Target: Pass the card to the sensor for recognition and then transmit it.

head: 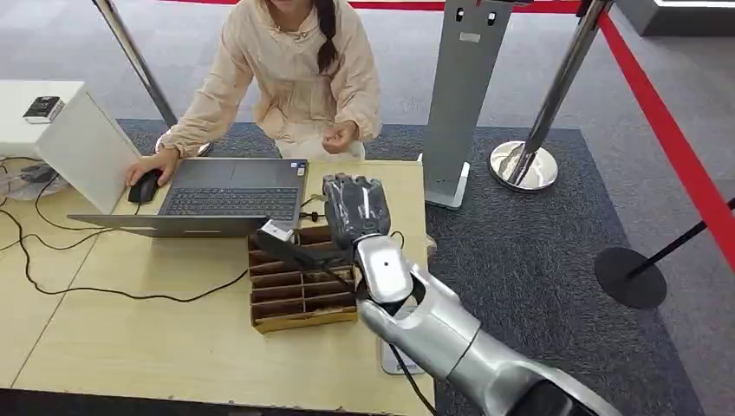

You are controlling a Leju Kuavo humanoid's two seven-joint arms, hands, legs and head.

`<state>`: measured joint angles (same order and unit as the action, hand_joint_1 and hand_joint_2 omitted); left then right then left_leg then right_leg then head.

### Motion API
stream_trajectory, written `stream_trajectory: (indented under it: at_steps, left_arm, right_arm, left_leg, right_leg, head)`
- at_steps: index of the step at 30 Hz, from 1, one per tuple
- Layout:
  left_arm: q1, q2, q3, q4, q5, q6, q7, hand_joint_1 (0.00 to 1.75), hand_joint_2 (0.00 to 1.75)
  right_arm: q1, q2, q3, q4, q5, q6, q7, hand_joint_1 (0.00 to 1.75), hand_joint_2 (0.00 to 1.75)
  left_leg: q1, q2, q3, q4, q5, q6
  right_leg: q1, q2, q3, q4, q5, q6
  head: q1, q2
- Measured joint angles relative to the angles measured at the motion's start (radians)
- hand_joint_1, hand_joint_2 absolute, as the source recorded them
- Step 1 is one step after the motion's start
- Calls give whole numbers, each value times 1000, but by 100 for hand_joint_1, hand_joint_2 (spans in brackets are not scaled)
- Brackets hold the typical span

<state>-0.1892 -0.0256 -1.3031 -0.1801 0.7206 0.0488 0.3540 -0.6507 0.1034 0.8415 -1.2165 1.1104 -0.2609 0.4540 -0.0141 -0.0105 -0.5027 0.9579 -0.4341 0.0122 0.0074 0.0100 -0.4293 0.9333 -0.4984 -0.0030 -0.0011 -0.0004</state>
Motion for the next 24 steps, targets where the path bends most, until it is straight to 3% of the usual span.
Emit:
stream_trajectory:
  at_steps: [10,24]
  left_arm:
    - [0,0,0,0,0,0,-5,0,175]
    - [0,-1,0,1,0,-3,-6,0,175]
  right_arm:
    - [-39,-31,-33,-83,39,9,18,175,175]
    - [-66,-33,-54,-118,33,6,16,175,175]
  left_leg:
    - [0,0,0,0,0,0]
    - [0,0,0,0,0,0]
  right_leg:
    - [0,0,0,0,0,0]
    - [0,0,0,0,0,0]
  head:
    - [0,0]
    - [0,0]
